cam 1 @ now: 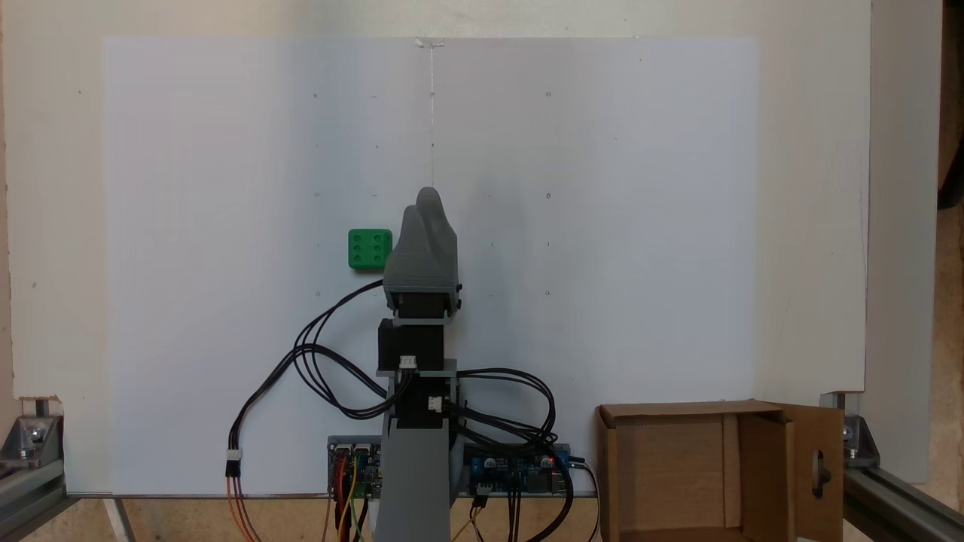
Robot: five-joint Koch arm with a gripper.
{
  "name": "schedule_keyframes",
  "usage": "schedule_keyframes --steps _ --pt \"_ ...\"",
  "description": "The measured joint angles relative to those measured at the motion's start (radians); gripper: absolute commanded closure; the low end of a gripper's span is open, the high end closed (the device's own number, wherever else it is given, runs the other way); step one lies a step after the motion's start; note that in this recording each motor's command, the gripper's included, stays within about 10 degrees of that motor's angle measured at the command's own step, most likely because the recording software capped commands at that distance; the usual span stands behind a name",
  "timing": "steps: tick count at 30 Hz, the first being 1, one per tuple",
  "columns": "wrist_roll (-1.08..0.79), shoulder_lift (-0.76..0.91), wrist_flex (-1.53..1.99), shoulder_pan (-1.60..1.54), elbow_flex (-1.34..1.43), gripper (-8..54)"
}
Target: Grasp a green dice and put it in the bin.
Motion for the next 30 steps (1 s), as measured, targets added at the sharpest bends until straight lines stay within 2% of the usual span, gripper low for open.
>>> schedule_keyframes --steps 5,30 --pt "0.000 0.000 0.000 0.104 0.000 1.0" --pt "0.000 0.000 0.000 0.101 0.002 1.0"
